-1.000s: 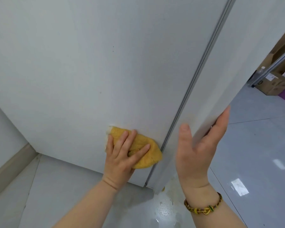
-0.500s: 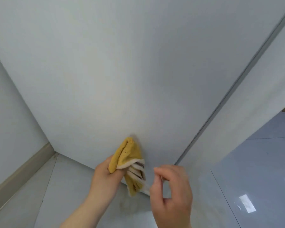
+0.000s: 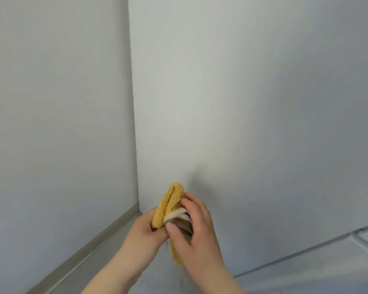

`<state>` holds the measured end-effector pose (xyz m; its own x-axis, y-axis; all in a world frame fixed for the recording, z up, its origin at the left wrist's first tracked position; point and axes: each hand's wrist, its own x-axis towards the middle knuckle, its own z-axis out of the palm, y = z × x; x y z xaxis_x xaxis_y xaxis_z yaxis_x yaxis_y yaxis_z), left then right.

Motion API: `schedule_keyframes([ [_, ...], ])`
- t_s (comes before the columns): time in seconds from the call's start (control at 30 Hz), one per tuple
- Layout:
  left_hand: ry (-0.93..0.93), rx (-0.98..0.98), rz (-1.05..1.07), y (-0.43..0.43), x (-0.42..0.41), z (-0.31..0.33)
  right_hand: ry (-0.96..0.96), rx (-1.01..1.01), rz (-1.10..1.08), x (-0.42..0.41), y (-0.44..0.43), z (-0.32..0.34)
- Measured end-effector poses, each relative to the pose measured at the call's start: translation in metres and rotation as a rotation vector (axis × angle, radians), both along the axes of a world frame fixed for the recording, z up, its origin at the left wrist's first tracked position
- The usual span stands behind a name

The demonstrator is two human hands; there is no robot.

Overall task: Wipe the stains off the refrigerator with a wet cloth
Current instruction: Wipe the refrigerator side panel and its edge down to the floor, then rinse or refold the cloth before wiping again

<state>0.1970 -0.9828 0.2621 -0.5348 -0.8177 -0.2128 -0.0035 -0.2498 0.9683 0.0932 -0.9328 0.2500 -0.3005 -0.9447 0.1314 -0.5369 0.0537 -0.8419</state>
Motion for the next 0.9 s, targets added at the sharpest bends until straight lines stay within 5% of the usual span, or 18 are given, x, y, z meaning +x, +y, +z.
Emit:
schedule_keyframes([
  [0.37,-0.011,-0.071,0.051,0.015,0.091,0.189,-0.337,0.071,0.030,0.057,-0.006,0.210],
  [0.6,-0.023,0.059,0.640,0.049,0.109,0.217,-0.539,0.165,0.163,0.053,0.002,0.241],
  [0.77,-0.254,-0.036,1.193,0.114,0.091,0.226,-0.582,0.193,0.374,0.055,0.032,0.243],
  [0.9,-0.041,0.007,1.098,0.184,0.071,0.232,-0.423,0.170,0.735,0.074,0.078,0.244],
])
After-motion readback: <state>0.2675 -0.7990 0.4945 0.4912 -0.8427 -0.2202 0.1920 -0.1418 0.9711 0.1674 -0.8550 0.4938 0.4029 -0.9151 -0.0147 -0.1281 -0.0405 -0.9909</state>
